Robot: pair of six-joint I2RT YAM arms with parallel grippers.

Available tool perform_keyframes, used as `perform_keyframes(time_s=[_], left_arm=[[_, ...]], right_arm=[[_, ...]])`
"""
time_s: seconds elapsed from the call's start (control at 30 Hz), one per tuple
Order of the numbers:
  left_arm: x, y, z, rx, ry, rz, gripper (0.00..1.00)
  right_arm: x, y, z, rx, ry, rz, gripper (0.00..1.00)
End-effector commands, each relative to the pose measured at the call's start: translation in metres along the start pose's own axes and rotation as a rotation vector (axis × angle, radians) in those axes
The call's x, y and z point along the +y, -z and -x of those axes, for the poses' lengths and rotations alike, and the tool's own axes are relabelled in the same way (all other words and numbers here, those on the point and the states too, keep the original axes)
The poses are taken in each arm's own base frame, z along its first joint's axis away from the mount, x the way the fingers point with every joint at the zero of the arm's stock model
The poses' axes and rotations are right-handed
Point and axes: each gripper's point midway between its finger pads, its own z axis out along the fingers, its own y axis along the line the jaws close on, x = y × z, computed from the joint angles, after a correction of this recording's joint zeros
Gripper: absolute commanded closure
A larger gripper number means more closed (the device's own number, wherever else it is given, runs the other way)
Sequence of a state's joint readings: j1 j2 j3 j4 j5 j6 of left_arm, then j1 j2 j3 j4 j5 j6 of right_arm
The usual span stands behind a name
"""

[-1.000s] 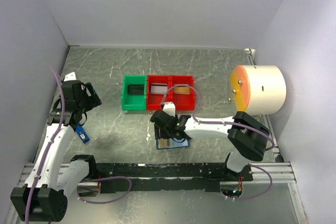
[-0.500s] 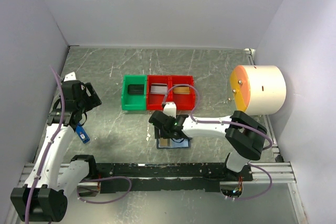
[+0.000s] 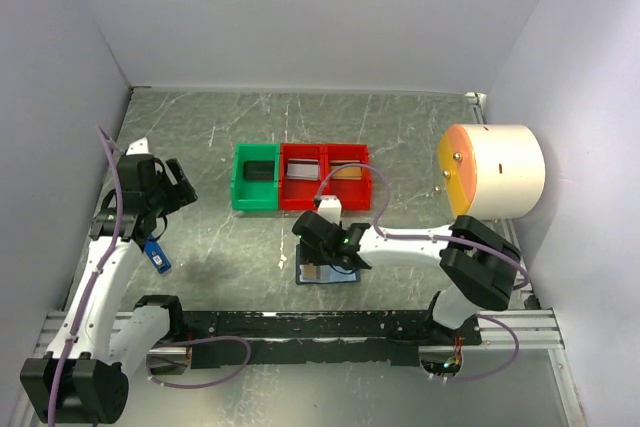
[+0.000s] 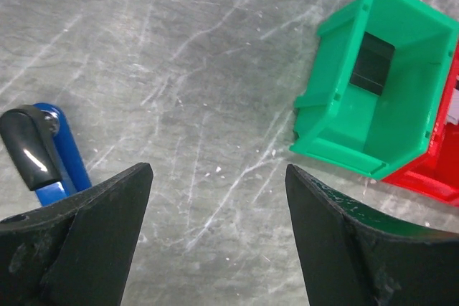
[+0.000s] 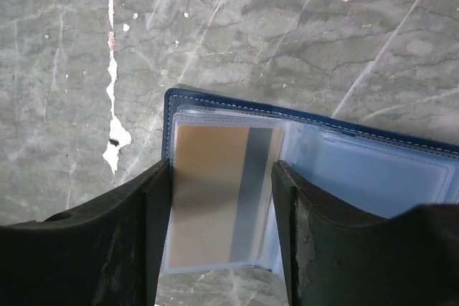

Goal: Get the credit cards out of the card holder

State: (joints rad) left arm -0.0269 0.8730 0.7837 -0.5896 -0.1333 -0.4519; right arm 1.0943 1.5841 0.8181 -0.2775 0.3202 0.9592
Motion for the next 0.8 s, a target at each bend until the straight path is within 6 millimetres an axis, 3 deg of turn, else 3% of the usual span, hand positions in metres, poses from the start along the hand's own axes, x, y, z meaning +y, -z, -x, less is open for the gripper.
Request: perform_keyframes(time_s=[0.0, 0.2, 0.3, 0.53, 0.77], left_arm=[[-0.024, 0.005, -0.007, 0.027, -0.01, -0.156, 0.14], [-0.08, 0.026, -0.035, 0.12, 0.066, -0.521, 0.16], [-0.095, 0.037, -0.049, 0.175, 0.082, -0.631, 0.12], [-0.115, 0.038, -0.095, 0.334, 0.058, -0.687, 0.15], [-0.154, 0.047, -0.152, 0.444, -0.013, -0.736, 0.18]], right_arm=[[-0.003, -0.003, -0.018, 0.061, -0.048, 0.052, 0.51], [-0.003, -0.002, -0.021, 0.072, -0.062, 0.093, 0.5], [-0.004, -0.003, -0.023, 0.08, -0.06, 0.098, 0.49], [-0.009, -0.003, -0.026, 0.086, -0.062, 0.097, 0.49], [-0.011, -0.005, -0.03, 0.098, -0.068, 0.103, 0.48]])
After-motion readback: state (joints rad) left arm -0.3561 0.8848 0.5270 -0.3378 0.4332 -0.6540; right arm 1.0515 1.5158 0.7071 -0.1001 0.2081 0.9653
